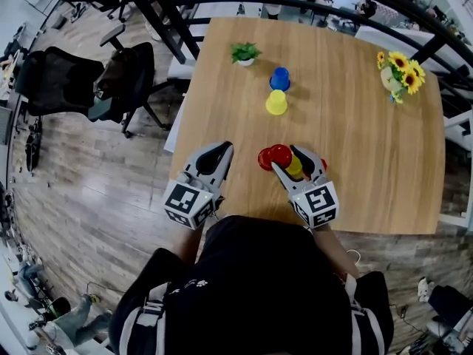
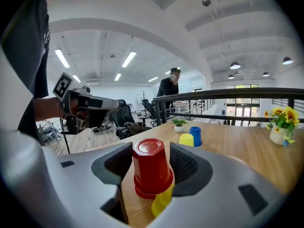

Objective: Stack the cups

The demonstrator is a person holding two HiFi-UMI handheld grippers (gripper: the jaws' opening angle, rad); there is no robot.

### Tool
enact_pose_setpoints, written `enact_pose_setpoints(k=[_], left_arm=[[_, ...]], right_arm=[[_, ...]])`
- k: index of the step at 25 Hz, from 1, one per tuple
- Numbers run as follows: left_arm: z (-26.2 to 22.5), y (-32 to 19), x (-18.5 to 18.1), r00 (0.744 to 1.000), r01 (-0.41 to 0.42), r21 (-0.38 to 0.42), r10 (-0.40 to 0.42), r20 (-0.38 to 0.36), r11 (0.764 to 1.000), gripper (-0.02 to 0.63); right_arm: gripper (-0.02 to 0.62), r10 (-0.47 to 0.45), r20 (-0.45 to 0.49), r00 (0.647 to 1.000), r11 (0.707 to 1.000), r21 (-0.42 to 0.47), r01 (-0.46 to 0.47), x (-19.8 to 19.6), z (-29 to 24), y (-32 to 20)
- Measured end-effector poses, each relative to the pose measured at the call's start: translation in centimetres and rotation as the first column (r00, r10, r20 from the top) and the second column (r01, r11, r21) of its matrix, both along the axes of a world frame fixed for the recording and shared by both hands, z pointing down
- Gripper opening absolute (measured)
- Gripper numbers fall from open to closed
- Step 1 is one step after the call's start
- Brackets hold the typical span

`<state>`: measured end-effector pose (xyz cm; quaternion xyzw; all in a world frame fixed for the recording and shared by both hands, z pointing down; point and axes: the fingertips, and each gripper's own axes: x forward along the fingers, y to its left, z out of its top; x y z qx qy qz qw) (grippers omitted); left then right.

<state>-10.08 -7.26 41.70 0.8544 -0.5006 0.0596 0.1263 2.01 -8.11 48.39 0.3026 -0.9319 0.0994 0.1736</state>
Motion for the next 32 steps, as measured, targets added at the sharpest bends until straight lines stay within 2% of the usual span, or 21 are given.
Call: enact_pose_setpoints(k=[9, 16, 20, 23, 26, 29, 32], left_arm=[[0.4, -0.9, 0.7, 1.000, -0.015, -0.009, 0.015, 0.000, 1.000, 0.017], [-0.1, -1.8, 1.2, 1.000, -0.004, -0.012, 0.004, 0.011, 1.000, 0.018], [0.1, -1.7, 0.8, 0.999, 0.028, -0.026, -0.027, 0.029, 0.999, 0.017], [0.3, -1.3, 0.3, 0.997, 0.062, -0.044, -0.060, 0.043, 0.997, 0.018], [0.3, -1.1, -0.1, 0.994, 0.103, -0.048, -0.101, 0.049, 0.994, 0.018], [0.6, -0.8, -0.5, 0.988, 0.147, -0.059, -0.144, 0.058, 0.987, 0.017], [0.7, -0.7, -0.8, 0.981, 0.184, -0.067, -0.179, 0.070, 0.981, 0.018]], right_arm=[[0.250, 0.038, 0.157, 0.987, 0.998, 0.035, -0.044, 3.5, -5.7, -0.5], [0.230, 0.141, 0.217, 0.966, 0.980, 0.110, -0.168, 8.4, -8.9, -7.3], [0.222, 0.152, 0.215, 0.965, 0.972, 0.144, -0.185, 9.8, -9.2, -11.6], [0.216, 0.089, 0.180, 0.980, 0.981, 0.156, -0.118, 8.5, -7.7, -13.8], [0.216, -0.043, 0.110, 0.993, 0.989, 0.144, 0.027, 5.7, -4.9, -14.6], [0.216, -0.178, 0.034, 0.983, 0.979, 0.111, 0.174, 2.7, -1.4, -14.9], [0.218, -0.256, -0.014, 0.966, 0.963, 0.086, 0.257, 0.4, 1.5, -15.7]])
